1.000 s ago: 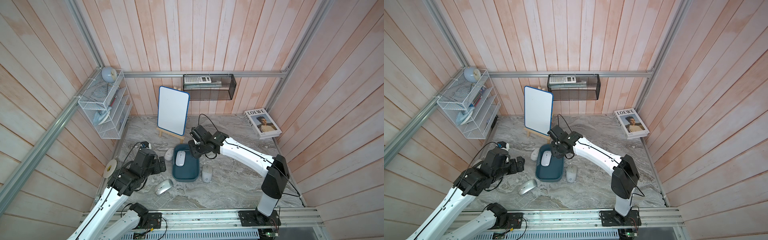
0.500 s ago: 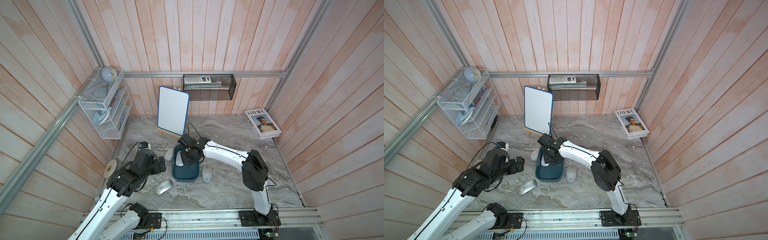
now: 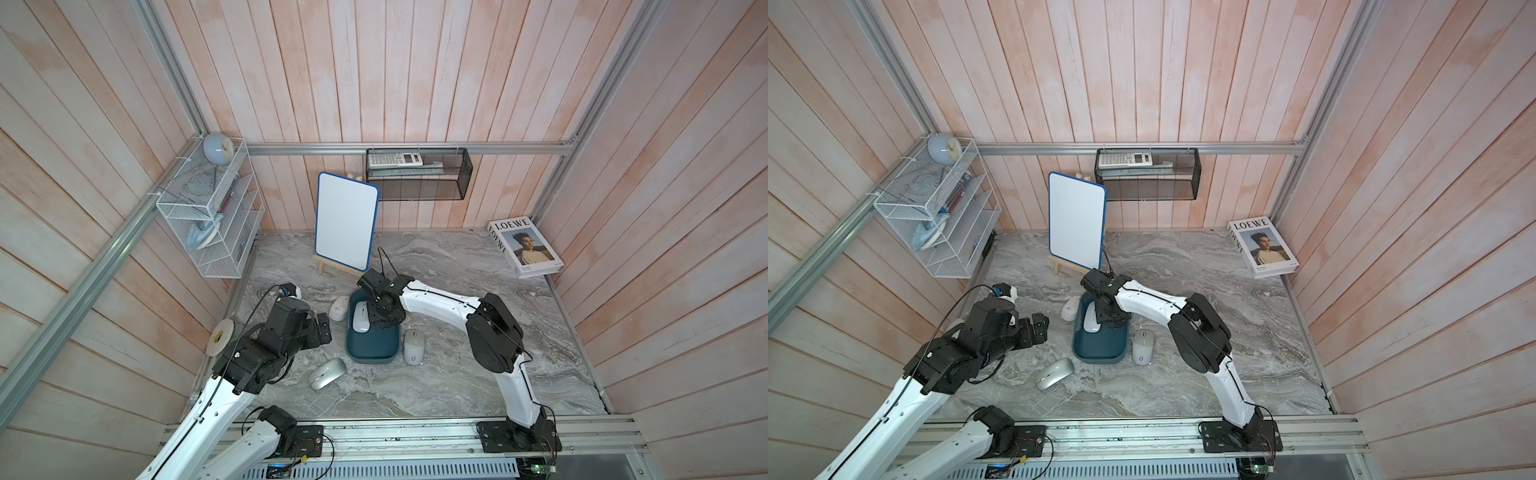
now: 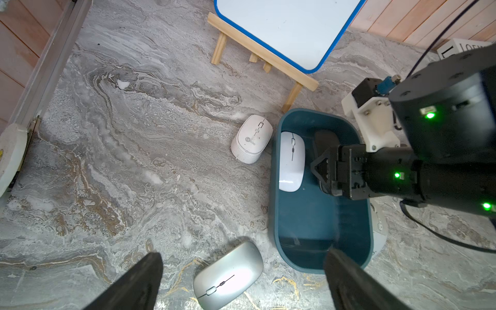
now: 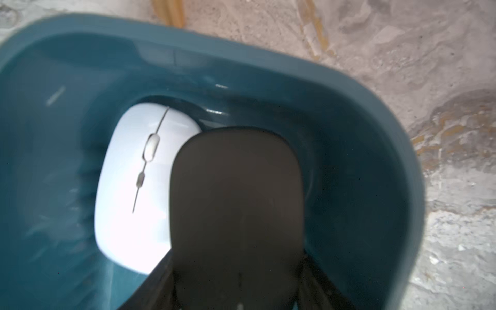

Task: Put the mouse in the storage box
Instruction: Place the mouse in the storage box.

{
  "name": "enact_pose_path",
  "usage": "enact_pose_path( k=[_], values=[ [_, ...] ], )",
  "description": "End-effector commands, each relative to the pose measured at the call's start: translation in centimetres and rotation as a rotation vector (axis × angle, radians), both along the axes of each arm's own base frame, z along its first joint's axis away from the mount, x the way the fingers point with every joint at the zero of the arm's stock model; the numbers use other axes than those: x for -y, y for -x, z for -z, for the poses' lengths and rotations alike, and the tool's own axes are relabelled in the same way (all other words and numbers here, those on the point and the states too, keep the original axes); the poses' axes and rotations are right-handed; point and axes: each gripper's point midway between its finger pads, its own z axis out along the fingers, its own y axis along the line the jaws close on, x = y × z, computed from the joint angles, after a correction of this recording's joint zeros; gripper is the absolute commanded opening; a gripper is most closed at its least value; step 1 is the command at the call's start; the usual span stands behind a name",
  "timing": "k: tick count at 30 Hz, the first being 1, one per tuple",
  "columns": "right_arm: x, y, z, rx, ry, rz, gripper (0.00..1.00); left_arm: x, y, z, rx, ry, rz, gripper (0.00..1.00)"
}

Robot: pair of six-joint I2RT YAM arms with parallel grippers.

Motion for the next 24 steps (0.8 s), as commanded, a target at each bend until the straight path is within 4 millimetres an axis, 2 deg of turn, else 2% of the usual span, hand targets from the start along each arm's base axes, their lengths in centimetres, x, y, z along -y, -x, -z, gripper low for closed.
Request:
enact_pose_path(
  k=[1,9,14,18,21,24],
  values=[
    [0.3,-0.9,0.4,0.020,0.039,0.041,0.47,-0.1,0.1,0.2,-0.003,-0.001,-0.002,1.00],
    [1.0,-1.2,1.2,0.014,0.085,0.088,0.55,-0.2,0.1,0.2,0.002,-0.001,-0.002,1.00],
    [0.6,-1.2,1.2,0.014,0.077,0.071,0.71,0.1,0.0,0.5,-0.013,-0.006,0.007,1.00],
    [0.4,-1.2,0.7,0.015,0.073,0.063,0.80,0.0,0.0,0.4,-0.011,-0.004,0.004,1.00],
    [-0.1,-1.1,-0.3,0.026,0.054,0.055,0.82,0.0,0.0,0.4,-0.012,-0.004,0.004,1.00],
    [-0.8,-1.1,-2.9,0.080,0.026,0.027,0.82,0.0,0.0,0.4,-0.010,-0.003,0.003,1.00]
  ],
)
